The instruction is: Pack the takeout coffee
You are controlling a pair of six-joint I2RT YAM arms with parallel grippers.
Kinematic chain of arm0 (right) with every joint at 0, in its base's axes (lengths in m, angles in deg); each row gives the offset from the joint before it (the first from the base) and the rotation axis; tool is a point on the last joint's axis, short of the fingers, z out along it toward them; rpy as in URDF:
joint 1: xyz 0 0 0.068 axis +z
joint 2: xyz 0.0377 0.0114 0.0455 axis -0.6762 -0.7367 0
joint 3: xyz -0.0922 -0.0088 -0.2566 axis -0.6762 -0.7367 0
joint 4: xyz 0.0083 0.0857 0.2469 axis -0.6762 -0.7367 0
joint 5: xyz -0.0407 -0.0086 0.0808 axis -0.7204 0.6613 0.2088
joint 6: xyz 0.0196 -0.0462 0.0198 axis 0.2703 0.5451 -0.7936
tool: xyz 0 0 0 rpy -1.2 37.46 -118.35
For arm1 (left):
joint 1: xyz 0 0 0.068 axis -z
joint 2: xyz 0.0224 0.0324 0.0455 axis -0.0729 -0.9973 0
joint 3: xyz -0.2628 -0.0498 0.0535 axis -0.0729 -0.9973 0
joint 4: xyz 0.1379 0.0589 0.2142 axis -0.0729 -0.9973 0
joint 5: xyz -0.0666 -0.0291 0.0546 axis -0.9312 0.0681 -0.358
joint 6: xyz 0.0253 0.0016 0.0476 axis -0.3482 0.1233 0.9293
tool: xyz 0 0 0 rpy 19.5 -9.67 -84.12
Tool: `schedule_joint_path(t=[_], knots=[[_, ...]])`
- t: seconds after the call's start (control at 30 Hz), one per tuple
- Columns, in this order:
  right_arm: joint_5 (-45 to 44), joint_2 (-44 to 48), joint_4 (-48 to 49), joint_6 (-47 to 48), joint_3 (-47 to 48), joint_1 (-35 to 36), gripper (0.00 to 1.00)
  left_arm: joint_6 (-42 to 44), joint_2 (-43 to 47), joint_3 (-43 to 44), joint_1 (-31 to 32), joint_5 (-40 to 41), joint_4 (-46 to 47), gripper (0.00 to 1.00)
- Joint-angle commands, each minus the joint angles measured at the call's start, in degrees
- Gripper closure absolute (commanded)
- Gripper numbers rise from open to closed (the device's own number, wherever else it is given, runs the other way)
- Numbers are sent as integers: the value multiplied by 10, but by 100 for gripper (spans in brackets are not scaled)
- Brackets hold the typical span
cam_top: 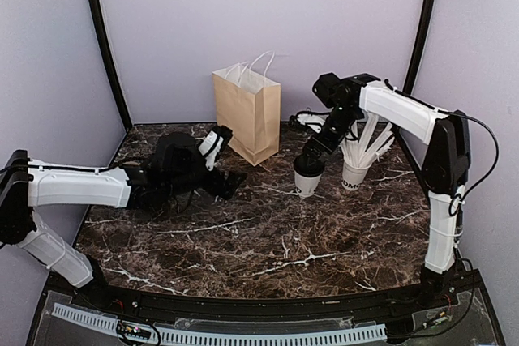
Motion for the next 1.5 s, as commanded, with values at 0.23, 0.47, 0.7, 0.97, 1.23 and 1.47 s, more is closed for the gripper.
schedule_joint_path(t=[0.23,0.47,0.7,0.97,1.23,1.47], knots=[[86,37,77,-27,79,-5,1,-76,-33,220,-28,93,-187,3],[110,25,229,-88,129,6,14,-128,3,223,-52,109,-249,12],[88,-13,361,-118,165,32,26,-193,62,154,-55,91,-267,15],[88,-105,365,-119,275,58,26,-248,99,68,-55,49,-272,20],[45,-133,418,-121,296,83,34,-265,97,20,-56,12,-244,22],[-6,-159,463,-102,301,95,39,-267,86,16,-55,-15,-237,24]])
